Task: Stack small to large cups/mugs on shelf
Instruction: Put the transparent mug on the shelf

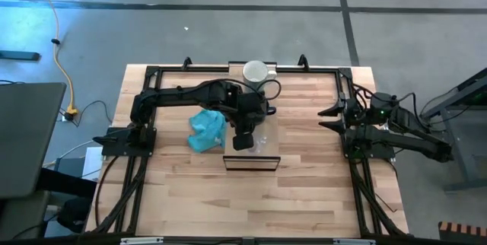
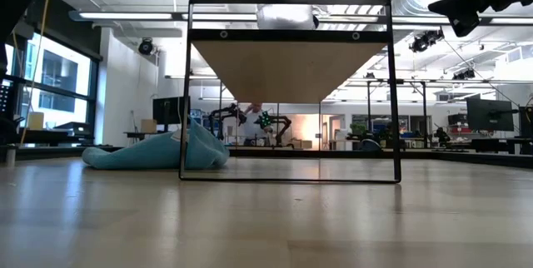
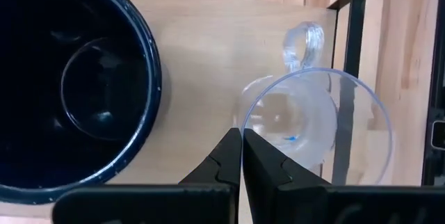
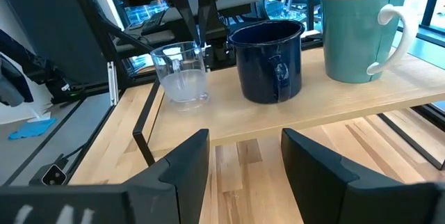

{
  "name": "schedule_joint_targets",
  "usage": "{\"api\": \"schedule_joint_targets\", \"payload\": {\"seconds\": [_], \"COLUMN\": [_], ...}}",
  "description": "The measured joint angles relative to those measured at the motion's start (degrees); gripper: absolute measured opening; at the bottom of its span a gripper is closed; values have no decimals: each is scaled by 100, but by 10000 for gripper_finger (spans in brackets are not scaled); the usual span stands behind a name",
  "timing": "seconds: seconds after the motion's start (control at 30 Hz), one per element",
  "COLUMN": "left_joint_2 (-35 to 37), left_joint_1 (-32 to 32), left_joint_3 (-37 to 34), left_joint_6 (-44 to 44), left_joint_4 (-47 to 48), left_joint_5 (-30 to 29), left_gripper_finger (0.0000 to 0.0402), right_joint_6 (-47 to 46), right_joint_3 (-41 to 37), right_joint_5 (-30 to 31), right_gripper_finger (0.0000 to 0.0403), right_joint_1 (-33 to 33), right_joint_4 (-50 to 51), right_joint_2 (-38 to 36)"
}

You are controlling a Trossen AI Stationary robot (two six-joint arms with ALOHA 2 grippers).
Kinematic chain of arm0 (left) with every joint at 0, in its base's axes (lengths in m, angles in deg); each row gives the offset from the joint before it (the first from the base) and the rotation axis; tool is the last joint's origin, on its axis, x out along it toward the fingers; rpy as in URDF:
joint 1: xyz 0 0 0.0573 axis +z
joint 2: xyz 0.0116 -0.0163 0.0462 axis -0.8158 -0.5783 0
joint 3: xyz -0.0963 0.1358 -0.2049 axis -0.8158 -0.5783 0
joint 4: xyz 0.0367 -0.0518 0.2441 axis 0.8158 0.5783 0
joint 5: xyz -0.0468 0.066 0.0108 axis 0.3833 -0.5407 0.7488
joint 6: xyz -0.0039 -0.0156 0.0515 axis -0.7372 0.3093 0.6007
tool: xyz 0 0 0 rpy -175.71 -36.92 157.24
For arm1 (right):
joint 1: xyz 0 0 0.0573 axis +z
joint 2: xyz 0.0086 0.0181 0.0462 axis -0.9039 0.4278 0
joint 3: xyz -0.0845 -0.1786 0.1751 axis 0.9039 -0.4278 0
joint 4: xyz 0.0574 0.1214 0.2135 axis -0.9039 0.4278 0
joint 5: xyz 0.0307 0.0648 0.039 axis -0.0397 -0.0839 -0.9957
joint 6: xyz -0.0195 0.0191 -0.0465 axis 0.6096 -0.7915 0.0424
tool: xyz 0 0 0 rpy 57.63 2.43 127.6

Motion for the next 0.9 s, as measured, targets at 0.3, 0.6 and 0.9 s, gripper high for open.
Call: {"api": "schedule_joint_targets", "payload": {"seconds": [0.3,0.6,0.9], "left_joint_2": [4,4,4], "left_joint_1": [4,4,4], "left_joint_3": [0,1,0], "left_joint_6": [-4,86,97], "left_joint_4": [-22,-40,-44], "left_joint_5": [-2,1,66], "left_gripper_finger": [0,0,1], "right_joint_6": [36,41,41], "right_joint_3": [0,1,0], "right_joint_5": [0,0,0], "right_gripper_finger": [171,171,171], "right_joint_1": [0,0,0], "right_joint_4": [11,28,42], "right_joint_2": [0,0,0]}}
